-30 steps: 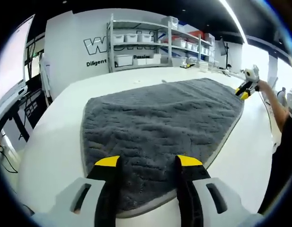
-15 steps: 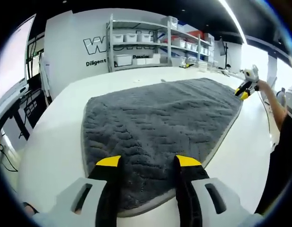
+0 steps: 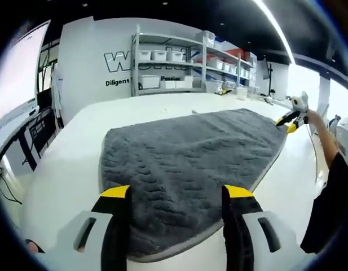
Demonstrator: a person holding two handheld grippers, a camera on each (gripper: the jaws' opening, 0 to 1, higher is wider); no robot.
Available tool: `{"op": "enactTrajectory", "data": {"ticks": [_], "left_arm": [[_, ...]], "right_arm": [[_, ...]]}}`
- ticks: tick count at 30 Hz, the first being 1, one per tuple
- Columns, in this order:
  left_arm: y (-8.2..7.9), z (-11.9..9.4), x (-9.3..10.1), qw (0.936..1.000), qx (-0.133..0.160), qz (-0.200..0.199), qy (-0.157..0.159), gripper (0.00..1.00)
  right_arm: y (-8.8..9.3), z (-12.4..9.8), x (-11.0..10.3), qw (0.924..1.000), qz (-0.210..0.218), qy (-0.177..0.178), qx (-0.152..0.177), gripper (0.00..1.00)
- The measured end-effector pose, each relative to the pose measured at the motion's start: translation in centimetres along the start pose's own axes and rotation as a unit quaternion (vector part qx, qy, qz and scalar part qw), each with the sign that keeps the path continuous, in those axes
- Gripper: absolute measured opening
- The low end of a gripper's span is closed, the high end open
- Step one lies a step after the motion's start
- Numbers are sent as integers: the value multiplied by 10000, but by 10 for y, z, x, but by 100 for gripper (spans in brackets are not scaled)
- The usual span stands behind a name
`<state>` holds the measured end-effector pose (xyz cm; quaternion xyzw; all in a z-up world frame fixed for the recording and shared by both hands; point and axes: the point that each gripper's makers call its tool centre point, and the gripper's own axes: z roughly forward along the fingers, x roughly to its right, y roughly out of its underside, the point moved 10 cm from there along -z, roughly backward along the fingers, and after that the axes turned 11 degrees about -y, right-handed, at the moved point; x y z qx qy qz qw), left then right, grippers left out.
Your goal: Open the folded towel by lifting each exposed corner and separating the folded layers until the towel lies flat within the target outline without major curled edges
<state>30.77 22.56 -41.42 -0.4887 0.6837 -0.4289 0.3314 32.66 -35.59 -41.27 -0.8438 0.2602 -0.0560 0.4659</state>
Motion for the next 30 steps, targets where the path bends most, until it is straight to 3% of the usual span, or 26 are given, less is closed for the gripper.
{"op": "enactTrajectory", "data": {"ticks": [3, 6, 13, 19, 30], "left_arm": [[-3, -2, 0, 9999, 97, -78, 20, 73], [-4, -1, -1, 9999, 61, -93, -61, 81], [-4, 0, -5, 9995, 1, -260, -175, 99], [-3, 2, -6, 9991, -44, -412, -125, 99], [2, 0, -16, 9974, -166, -515, -468, 99]], "right_arm": [[1, -2, 2, 9998, 32, 182, -8, 89], [4, -3, 2, 9994, 116, 313, -104, 98], [4, -21, 4, 9970, 356, 635, 263, 99], [8, -36, 10, 9931, 505, 941, 479, 99], [17, -49, 16, 9895, 653, 1243, 343, 99]]}}
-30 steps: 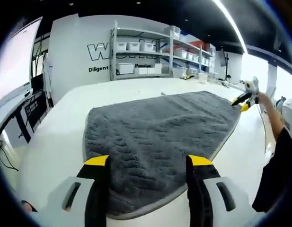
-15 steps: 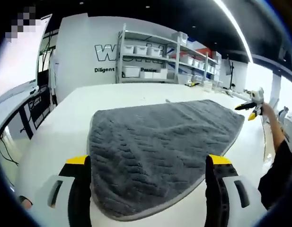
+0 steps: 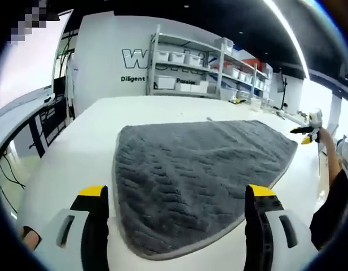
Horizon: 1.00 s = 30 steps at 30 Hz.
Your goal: Open the folded towel by lifting each exposed corner and separating the folded layers until the towel lies flat within the target outline without major curled edges
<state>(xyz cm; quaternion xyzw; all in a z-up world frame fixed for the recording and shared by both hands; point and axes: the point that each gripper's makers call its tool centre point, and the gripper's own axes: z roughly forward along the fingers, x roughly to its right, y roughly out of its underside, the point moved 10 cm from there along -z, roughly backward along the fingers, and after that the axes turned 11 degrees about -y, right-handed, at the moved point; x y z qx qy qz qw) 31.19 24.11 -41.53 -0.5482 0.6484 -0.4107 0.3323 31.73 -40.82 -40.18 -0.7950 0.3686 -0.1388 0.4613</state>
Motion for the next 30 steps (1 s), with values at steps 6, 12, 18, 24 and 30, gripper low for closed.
{"op": "enactTrajectory", "data": {"ticks": [6, 12, 18, 24, 30], "left_arm": [[6, 2, 0, 9998, -169, 79, -60, 99], [7, 2, -1, 9998, -168, 71, -65, 99], [7, 0, 0, 9998, -153, 83, -68, 99], [7, -4, 0, 9998, -142, 91, -53, 99], [7, -6, 2, 9998, -148, 96, -38, 99]], "right_arm": [[1, 1, 2, 10000, 13, 41, 6, 99], [1, 0, 3, 10000, 5, 47, -27, 99], [1, 0, 2, 9999, -10, 61, -79, 99], [1, 1, 2, 10000, 5, 39, -64, 99], [1, -1, 2, 10000, 29, 66, -54, 99]]}}
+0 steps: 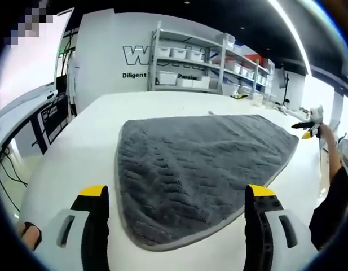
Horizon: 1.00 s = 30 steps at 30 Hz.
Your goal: Open the folded towel by lifting each exposed corner and separating the folded layers until the towel lies flat within the target outline without major curled edges
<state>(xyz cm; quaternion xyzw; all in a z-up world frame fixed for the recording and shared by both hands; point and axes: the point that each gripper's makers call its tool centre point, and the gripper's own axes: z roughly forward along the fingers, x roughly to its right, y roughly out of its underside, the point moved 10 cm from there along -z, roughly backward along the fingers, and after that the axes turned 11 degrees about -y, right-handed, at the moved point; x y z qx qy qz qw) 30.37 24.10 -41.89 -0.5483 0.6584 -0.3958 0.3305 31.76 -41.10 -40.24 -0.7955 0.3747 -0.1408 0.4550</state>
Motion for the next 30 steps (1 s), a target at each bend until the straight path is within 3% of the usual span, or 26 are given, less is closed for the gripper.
{"op": "enactTrajectory", "data": {"ticks": [30], "left_arm": [[-3, -5, 3, 9999, 51, 84, 24, 98]], "right_arm": [[5, -17, -3, 9998, 2, 177, -38, 99]]}}
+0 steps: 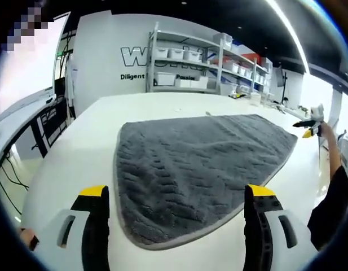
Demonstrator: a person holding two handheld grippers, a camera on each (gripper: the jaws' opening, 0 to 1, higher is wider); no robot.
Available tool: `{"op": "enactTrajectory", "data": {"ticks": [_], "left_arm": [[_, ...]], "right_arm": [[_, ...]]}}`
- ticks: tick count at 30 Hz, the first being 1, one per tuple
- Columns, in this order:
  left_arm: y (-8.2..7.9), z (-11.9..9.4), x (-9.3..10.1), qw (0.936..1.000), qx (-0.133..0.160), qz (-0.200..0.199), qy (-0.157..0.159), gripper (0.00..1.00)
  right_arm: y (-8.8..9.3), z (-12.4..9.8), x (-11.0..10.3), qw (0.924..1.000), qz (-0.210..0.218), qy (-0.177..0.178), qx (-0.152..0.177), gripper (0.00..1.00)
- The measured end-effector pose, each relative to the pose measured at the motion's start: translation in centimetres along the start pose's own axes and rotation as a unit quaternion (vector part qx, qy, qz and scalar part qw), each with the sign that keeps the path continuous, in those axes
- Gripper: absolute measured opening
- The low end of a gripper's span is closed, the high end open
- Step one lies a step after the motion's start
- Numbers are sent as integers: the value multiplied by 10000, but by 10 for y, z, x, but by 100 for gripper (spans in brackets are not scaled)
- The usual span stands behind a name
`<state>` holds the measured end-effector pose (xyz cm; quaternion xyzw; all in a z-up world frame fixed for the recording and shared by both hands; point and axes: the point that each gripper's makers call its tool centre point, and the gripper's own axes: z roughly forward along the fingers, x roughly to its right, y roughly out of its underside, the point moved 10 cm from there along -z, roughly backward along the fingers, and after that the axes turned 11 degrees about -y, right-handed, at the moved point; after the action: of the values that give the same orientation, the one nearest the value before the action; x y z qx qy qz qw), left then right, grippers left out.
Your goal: Open the folded towel by lifting each exposed corner and separating the folded layers until the towel lies flat within the target outline without major curled edges
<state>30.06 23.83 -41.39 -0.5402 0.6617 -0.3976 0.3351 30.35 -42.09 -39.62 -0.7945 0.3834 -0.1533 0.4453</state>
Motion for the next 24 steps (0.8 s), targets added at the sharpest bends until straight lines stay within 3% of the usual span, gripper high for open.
{"op": "enactTrajectory", "data": {"ticks": [24], "left_arm": [[-2, -2, 4, 10000, 4, 51, 70, 98]], "right_arm": [[2, 1, -2, 9999, 92, -17, -51, 99]]}}
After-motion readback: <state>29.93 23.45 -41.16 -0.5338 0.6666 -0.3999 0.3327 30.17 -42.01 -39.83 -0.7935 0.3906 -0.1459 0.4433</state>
